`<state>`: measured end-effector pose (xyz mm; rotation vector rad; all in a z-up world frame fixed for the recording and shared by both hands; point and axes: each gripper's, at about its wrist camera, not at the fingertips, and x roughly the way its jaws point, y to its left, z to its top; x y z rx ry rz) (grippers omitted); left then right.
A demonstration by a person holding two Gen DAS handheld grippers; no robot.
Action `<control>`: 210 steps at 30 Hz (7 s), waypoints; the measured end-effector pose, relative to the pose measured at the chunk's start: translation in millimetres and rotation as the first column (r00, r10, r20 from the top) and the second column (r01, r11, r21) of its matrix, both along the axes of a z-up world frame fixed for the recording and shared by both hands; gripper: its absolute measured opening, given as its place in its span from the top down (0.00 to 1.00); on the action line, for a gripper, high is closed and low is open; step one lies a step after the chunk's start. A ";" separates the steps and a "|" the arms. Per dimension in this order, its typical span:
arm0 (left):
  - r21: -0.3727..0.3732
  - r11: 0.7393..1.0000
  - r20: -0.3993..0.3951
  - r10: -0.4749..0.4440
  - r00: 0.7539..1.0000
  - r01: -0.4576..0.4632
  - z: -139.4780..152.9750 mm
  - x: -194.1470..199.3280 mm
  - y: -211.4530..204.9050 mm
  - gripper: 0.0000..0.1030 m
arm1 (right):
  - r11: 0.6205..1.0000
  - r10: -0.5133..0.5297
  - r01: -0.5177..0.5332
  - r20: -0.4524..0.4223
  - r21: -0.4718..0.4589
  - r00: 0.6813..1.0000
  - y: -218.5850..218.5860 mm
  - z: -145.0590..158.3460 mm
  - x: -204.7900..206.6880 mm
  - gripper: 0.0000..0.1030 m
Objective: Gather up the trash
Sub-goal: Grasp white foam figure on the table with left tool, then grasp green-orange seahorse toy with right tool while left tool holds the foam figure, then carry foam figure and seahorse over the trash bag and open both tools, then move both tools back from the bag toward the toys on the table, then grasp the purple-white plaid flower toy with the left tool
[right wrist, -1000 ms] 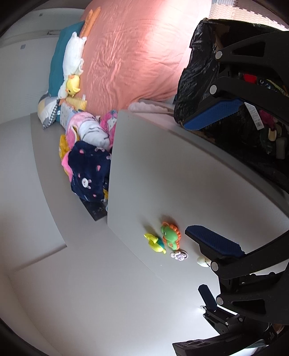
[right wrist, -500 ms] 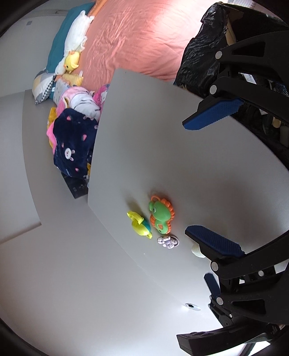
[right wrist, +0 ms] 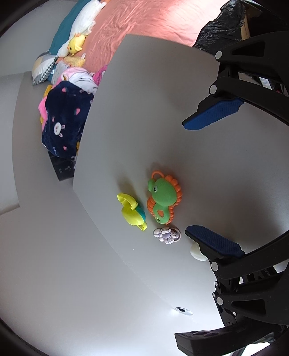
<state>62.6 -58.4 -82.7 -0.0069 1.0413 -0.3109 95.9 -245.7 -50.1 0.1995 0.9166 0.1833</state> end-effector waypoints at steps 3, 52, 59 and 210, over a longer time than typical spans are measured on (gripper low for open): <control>-0.004 1.000 0.029 0.030 0.999 -0.030 6.3 2.4 13.2 0.68 | 1.000 0.020 -0.020 -0.009 -0.005 1.000 7.4 -5.8 10.7 0.15; -0.026 0.999 0.129 0.045 0.991 -0.042 59.5 -5.4 26.8 0.69 | 0.993 0.044 -0.041 0.023 -0.115 0.999 5.3 13.2 8.3 0.29; -0.020 0.999 0.160 -0.023 0.987 0.026 73.7 -16.4 1.1 0.69 | 0.995 -0.018 0.023 0.059 -0.097 0.998 -23.3 28.9 -16.5 0.29; 0.044 0.997 0.081 -0.073 0.994 0.070 20.3 53.2 -21.7 0.34 | 0.990 -0.135 0.137 0.071 -0.025 0.988 -40.5 16.2 -2.3 0.12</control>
